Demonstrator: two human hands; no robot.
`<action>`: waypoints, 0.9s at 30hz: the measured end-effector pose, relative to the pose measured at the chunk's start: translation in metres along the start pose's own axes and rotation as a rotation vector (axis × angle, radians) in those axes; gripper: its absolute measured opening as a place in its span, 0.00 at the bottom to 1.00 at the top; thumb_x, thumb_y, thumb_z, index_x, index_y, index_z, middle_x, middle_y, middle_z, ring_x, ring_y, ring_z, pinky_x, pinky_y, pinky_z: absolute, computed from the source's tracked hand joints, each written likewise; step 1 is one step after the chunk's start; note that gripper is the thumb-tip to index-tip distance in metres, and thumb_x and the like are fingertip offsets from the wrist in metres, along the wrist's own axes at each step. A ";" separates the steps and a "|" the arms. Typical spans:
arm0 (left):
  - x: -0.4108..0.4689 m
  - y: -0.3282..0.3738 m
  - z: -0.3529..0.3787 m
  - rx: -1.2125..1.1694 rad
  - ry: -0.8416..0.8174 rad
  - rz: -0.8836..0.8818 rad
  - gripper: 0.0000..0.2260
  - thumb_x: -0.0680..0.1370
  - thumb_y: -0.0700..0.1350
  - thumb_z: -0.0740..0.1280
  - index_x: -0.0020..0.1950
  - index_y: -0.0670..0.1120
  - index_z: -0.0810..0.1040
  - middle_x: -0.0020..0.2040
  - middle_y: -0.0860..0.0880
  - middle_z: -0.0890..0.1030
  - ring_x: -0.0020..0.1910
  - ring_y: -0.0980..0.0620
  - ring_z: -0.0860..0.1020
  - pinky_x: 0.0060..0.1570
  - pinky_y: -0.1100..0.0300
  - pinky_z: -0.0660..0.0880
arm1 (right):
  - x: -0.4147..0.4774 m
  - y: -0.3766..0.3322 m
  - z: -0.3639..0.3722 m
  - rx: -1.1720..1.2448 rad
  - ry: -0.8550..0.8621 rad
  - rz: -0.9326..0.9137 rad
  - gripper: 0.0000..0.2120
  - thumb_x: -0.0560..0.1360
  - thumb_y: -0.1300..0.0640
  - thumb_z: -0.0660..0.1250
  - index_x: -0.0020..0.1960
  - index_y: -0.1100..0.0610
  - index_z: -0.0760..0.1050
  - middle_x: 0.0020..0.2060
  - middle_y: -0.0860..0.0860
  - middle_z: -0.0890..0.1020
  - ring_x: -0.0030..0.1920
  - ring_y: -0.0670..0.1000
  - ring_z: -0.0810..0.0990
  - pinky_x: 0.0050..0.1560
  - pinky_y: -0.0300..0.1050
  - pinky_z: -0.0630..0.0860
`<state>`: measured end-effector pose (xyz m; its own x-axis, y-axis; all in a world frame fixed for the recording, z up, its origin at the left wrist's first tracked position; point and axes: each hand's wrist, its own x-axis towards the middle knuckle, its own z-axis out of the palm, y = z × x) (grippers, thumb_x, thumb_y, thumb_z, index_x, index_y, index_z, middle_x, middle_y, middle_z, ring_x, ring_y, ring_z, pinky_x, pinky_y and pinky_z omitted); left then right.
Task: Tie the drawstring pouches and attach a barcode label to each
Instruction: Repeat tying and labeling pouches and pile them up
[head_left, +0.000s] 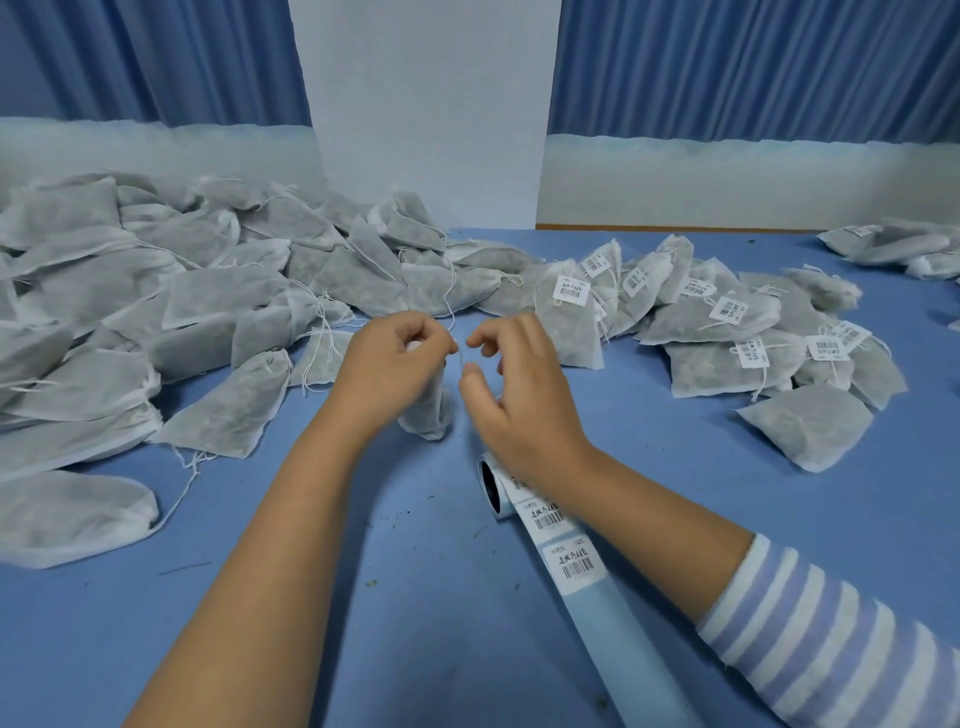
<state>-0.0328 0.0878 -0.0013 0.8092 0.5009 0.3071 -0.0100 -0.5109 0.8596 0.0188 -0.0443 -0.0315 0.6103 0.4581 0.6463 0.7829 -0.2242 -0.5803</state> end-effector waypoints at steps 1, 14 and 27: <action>0.000 0.000 0.000 0.004 0.000 0.001 0.07 0.75 0.40 0.65 0.40 0.43 0.82 0.29 0.59 0.77 0.34 0.60 0.74 0.38 0.63 0.69 | -0.001 -0.001 0.000 -0.025 -0.029 -0.003 0.08 0.75 0.60 0.63 0.54 0.59 0.73 0.48 0.48 0.72 0.49 0.48 0.71 0.46 0.40 0.67; 0.005 -0.014 -0.001 0.049 -0.013 -0.026 0.08 0.76 0.42 0.66 0.38 0.46 0.82 0.30 0.63 0.78 0.31 0.68 0.73 0.30 0.74 0.66 | 0.004 0.000 -0.016 -0.420 -0.838 0.052 0.29 0.80 0.35 0.50 0.30 0.55 0.60 0.25 0.49 0.67 0.28 0.50 0.67 0.32 0.47 0.62; 0.007 -0.016 0.002 0.031 -0.031 -0.061 0.08 0.77 0.42 0.65 0.40 0.45 0.82 0.28 0.66 0.78 0.28 0.68 0.73 0.35 0.65 0.66 | -0.026 -0.004 -0.018 -0.603 -0.612 -0.196 0.28 0.78 0.37 0.51 0.35 0.57 0.73 0.26 0.51 0.74 0.29 0.53 0.69 0.33 0.46 0.63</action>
<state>-0.0259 0.0978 -0.0134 0.8254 0.5103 0.2414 0.0578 -0.5018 0.8631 0.0022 -0.0713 -0.0373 0.4218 0.8778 0.2272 0.9028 -0.4299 -0.0150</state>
